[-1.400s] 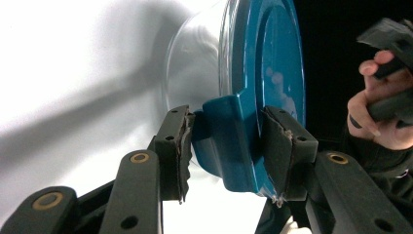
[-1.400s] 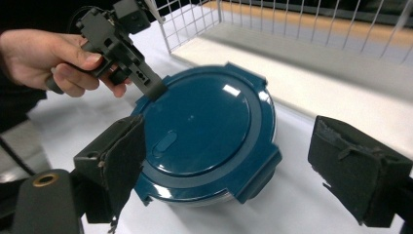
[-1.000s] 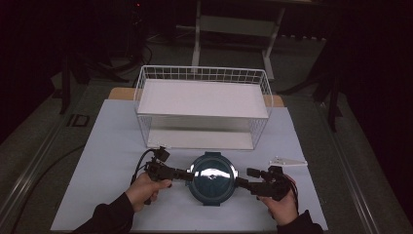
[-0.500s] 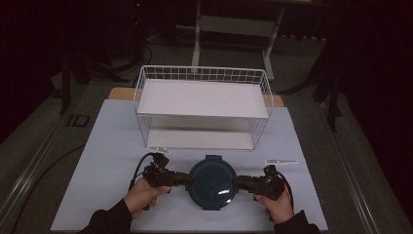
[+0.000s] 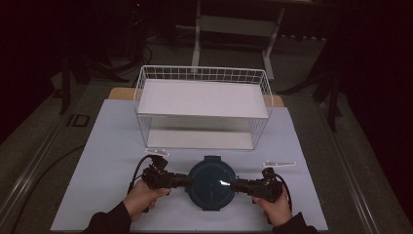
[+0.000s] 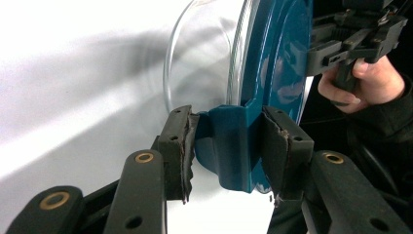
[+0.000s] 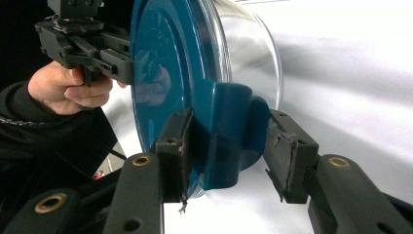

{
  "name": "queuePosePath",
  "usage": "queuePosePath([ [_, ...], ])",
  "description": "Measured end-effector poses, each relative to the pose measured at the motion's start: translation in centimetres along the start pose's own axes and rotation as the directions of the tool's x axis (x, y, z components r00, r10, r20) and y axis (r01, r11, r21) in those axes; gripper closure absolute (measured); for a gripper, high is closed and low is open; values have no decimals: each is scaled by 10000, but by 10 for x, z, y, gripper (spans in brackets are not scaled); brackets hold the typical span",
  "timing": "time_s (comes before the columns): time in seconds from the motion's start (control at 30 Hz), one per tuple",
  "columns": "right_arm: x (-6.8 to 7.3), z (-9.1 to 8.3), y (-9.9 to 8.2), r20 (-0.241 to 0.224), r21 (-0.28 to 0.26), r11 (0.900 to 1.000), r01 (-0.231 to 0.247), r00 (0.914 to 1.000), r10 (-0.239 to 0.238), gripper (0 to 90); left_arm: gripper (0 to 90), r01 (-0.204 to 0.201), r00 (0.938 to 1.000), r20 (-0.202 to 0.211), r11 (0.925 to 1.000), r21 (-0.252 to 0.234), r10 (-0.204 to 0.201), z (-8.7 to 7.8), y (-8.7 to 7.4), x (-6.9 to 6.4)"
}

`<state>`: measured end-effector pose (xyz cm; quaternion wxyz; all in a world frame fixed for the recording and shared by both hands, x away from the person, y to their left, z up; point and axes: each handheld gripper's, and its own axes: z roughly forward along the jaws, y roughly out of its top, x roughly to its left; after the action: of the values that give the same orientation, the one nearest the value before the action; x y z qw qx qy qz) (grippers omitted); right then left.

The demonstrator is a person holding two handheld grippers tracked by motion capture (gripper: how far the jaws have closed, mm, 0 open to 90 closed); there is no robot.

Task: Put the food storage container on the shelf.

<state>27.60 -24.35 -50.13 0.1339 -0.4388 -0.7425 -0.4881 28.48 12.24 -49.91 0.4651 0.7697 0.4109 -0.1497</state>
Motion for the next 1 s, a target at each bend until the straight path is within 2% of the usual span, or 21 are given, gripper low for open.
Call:
queuePosePath([
  [0.1, 2, 1, 0, 18, -85, 9999, 77, 10000, -77, 553, 575, -106, 9999, -78, 9999, -3, 106, 0, -1, -1],
  [0.17, 2, 1, -1, 3, -179, 9998, -115, 9999, 115, 557, 575, -24, 9999, -125, 9999, -134, 22, 0, -3, -2],
  [0.37, 4, 0, -1, 58, -191, 9996, -214, 9998, 215, 558, 576, 164, 9997, -181, 9996, -236, -168, -2, -3, -3],
  [0.5, 5, 1, 1, 46, -184, 9997, -168, 9998, 169, 558, 575, 89, 9997, -214, 9995, -293, -96, -4, 0, -4],
  [0.53, 5, 1, 2, 21, -229, 9996, -140, 9999, 140, 559, 575, -20, 9995, -311, 9990, -449, 6, -8, 4, -5],
  [0.57, 8, 1, 10, -17, -363, 9993, 17, 10000, -18, 559, 574, -145, 9991, -399, 9979, -637, 120, -12, 9, -7],
  [0.73, 13, 0, 24, 3, -502, 9981, 370, 9993, -370, 559, 574, -498, 9976, -518, 9952, -843, 455, -21, 20, -8],
  [0.8, 15, 0, 36, 37, -612, 9960, 658, 9978, -657, 559, 574, -581, 9968, -601, 9927, -1057, 519, -26, 27, -6],
  [0.93, 15, 2, 44, 56, -701, 9947, 747, 9972, -745, 558, 574, -667, 9959, -684, 9902, -1231, 586, -29, 34, -4],
  [1.0, 14, 5, 56, 76, -743, 9929, 927, 9957, -924, 558, 574, -676, 9961, -664, 9882, -1373, 589, -31, 39, 2],
])
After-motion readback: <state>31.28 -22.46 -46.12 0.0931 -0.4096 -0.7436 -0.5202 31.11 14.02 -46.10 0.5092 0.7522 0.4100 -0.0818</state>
